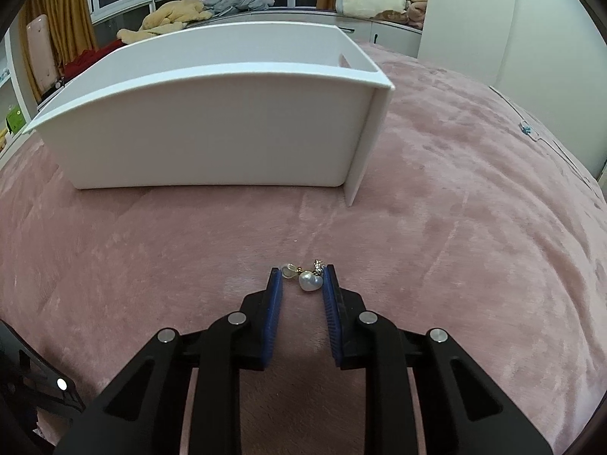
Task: Organize jewelry
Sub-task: 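Grasp the silver flower earring with left tool while right tool grasps the heart pearl earring, then carry the flower earring and heart pearl earring over the white box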
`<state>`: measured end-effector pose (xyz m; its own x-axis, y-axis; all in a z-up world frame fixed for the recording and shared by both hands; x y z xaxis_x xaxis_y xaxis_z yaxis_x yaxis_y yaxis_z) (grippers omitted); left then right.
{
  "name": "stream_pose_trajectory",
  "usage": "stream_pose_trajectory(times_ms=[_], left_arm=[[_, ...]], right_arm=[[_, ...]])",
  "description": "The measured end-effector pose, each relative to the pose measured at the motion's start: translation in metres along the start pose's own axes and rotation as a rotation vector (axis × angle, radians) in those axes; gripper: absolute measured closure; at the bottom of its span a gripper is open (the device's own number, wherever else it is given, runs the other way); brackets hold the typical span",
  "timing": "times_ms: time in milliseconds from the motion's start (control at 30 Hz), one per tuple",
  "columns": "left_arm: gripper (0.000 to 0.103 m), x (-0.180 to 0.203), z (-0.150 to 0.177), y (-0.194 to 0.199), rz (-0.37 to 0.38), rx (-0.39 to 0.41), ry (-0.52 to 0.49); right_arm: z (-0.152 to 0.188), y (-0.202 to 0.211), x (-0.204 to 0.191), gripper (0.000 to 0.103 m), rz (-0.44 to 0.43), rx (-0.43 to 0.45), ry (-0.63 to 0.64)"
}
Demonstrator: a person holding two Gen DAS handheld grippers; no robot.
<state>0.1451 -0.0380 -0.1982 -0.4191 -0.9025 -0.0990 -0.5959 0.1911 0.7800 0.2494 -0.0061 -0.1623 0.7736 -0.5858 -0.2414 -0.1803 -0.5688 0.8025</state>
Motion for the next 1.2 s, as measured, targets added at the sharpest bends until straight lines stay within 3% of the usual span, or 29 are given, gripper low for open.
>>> stream_pose_trajectory(times_ms=[633, 933, 1200], left_arm=[[0.085, -0.017, -0.011, 0.026, -0.017, 0.031, 0.046], [0.085, -0.035, -0.025, 0.057, -0.075, 0.072, 0.053], [0.085, -0.059, -0.052, 0.091, -0.139, 0.131, 0.047]], right_arm=[[-0.005, 0.027, 0.001, 0.08, 0.035, 0.017, -0.007], [-0.017, 0.058, 0.004, 0.08, 0.077, 0.052, 0.013], [-0.049, 0.098, -0.002, 0.08, 0.1, 0.134, 0.044]])
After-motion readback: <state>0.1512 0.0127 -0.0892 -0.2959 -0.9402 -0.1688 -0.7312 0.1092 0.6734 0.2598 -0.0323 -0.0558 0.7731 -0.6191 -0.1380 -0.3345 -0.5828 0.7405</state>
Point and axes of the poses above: each gripper's, at about its wrist camera, not at the fingertips, and y roughly against the way its jaws point, x to its right, z to its underside, the point moved 6 cm from there along -y, roughly the way its jaws point, and after that the axes turned 10 degrees about -z, right-handed, at the moved point
